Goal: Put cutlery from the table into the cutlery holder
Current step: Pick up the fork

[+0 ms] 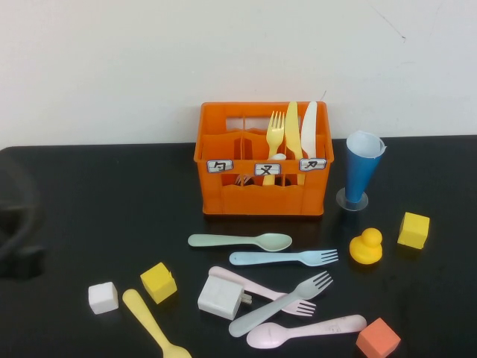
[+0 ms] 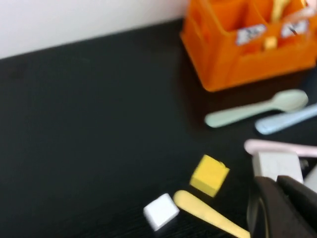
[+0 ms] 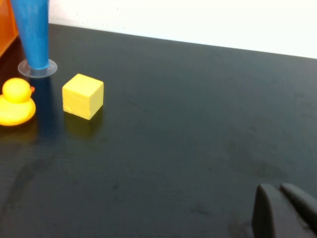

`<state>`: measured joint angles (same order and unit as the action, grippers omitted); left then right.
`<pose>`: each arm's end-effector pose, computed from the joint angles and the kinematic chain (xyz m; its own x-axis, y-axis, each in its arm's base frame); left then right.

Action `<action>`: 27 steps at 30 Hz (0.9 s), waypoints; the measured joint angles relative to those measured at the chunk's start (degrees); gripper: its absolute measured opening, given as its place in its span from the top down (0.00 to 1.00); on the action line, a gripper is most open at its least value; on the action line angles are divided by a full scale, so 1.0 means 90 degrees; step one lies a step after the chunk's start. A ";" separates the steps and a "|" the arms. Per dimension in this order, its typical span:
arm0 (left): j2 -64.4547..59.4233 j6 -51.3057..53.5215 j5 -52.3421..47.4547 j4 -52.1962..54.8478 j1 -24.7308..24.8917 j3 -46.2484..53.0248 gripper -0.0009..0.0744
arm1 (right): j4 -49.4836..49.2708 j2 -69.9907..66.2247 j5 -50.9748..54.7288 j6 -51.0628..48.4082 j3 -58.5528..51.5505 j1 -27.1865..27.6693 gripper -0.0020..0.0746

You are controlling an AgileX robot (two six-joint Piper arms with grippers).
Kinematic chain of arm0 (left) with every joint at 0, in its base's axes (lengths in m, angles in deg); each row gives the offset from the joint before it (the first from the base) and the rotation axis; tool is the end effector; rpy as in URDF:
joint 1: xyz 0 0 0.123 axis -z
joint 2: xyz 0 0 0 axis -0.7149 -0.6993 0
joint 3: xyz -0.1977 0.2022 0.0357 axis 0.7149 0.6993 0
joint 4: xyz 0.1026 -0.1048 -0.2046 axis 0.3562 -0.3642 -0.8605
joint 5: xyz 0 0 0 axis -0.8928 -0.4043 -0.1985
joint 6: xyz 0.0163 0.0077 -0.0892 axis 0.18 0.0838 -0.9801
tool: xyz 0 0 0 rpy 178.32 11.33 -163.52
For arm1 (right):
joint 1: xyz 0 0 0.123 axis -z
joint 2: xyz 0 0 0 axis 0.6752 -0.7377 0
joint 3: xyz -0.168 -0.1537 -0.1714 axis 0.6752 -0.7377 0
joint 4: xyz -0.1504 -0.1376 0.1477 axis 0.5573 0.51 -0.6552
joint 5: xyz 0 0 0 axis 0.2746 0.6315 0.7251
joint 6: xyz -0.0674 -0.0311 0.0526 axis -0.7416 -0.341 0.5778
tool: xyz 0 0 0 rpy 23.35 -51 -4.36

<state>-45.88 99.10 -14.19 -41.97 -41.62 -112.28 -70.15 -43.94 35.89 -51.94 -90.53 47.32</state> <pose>0.1464 -0.0305 0.3533 -0.5497 0.0837 -0.8312 0.2769 0.9570 -0.0868 0.0523 -0.0064 0.1741 -0.2928 -0.1561 -0.9433 0.0537 0.9823 -0.1793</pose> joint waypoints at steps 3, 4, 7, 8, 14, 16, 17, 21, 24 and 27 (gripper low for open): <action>-0.0954 -0.0270 0.0026 0.0518 0.0935 -0.0468 0.99 | 0.0000 0.0000 0.0000 0.0000 0.0000 0.0000 0.98; -0.1149 -0.0359 0.0052 0.0639 0.1166 -0.0571 0.99 | 0.0000 0.0000 0.0000 0.0000 0.0000 0.0000 0.98; -0.1841 -0.0456 0.0067 0.0845 0.1954 -0.0836 0.99 | 0.0000 0.0000 0.0000 0.0000 0.0000 0.0000 0.98; -0.2161 -0.0471 0.0067 0.0932 0.2256 -0.0971 0.99 | 0.0000 0.0000 0.0000 0.0000 0.0000 0.0000 0.98; -0.3661 -0.0566 -0.0563 0.1039 0.3239 -0.1881 0.99 | 0.0000 0.0000 0.0000 0.0000 0.0000 0.0000 0.98; -0.4263 -0.0573 -0.0916 0.1134 0.3468 -0.2305 0.99 | 0.0000 0.0000 0.0000 0.0000 0.0000 0.0000 0.98; -0.4483 -0.0573 -0.1001 0.1167 0.3553 -0.2413 0.99 | 0.0000 0.0000 0.0000 0.0000 0.0000 0.0000 0.98; -0.5467 -0.0550 -0.1422 0.1296 0.3915 -0.2963 0.92 | 0.0000 0.0000 0.0000 0.0000 0.0000 0.0000 0.98; -0.5999 -0.0468 -0.1458 0.1338 0.4118 -0.3229 0.78 | 0.0000 0.0000 0.0000 0.0000 0.0000 0.0000 0.98; -0.6184 -0.0451 -0.1458 0.1337 0.4183 -0.3306 0.71 | 0.0000 0.0000 0.0000 0.0000 0.0000 0.0000 0.98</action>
<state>-101.54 95.04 -27.31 -29.93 -3.98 -142.03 -70.15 -43.94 35.89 -51.94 -90.53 47.32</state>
